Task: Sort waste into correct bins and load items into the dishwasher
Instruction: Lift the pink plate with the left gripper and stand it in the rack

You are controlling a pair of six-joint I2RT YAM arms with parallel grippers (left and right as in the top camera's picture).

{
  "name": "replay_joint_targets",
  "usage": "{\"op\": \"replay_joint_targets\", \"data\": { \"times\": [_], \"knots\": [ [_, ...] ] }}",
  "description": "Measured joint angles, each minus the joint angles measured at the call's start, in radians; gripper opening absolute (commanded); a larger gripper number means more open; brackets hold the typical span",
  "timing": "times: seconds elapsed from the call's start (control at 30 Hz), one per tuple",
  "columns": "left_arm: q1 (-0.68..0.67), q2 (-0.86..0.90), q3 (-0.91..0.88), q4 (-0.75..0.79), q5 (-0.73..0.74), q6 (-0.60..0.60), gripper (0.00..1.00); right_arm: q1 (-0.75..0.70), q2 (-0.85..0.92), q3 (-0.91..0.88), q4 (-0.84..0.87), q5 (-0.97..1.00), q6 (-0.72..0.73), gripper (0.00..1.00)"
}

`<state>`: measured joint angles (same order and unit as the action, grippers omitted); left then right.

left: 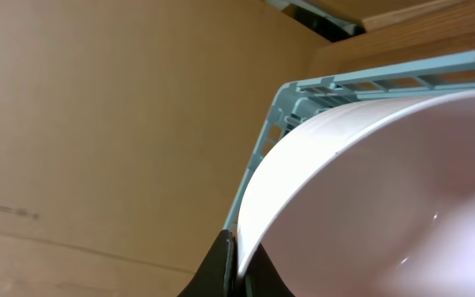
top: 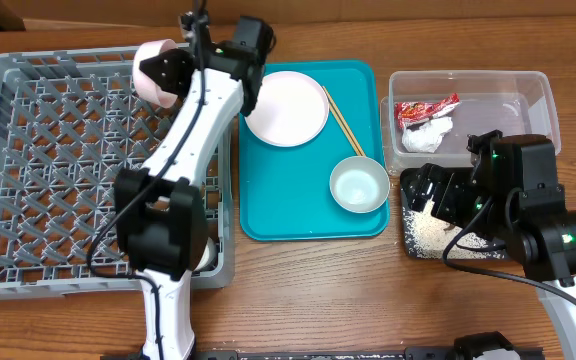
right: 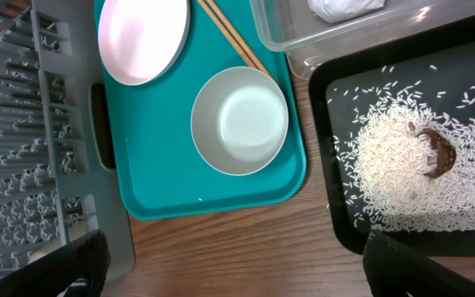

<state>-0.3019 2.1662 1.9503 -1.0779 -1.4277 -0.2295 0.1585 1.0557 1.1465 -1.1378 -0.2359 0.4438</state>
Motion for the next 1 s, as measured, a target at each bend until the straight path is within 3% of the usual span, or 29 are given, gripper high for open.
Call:
{"op": "replay_joint_targets", "data": {
  "times": [0.33, 0.7, 0.87, 0.93, 1.0],
  "knots": [
    [-0.004, 0.114, 0.000, 0.032, -0.079, 0.001, 0.04, 0.000, 0.000, 0.000, 0.000, 0.000, 0.000, 1.00],
    [-0.006, 0.114, 0.000, 0.040, 0.029, 0.001, 0.06, 0.000, 0.000, 0.000, 0.000, 0.000, 0.000, 1.00],
    [-0.019, 0.114, 0.000, 0.046, 0.047, 0.004, 0.73, 0.000, 0.000, 0.000, 0.000, 0.000, 0.001, 1.00],
    [-0.026, 0.115, 0.000, 0.046, 0.054, 0.011, 0.83, 0.000, 0.000, 0.000, 0.000, 0.000, 0.000, 0.99],
    [-0.035, 0.115, 0.000, 0.047, 0.055, 0.015, 0.82, 0.000, 0.000, 0.000, 0.000, 0.000, 0.000, 1.00]
  ]
}}
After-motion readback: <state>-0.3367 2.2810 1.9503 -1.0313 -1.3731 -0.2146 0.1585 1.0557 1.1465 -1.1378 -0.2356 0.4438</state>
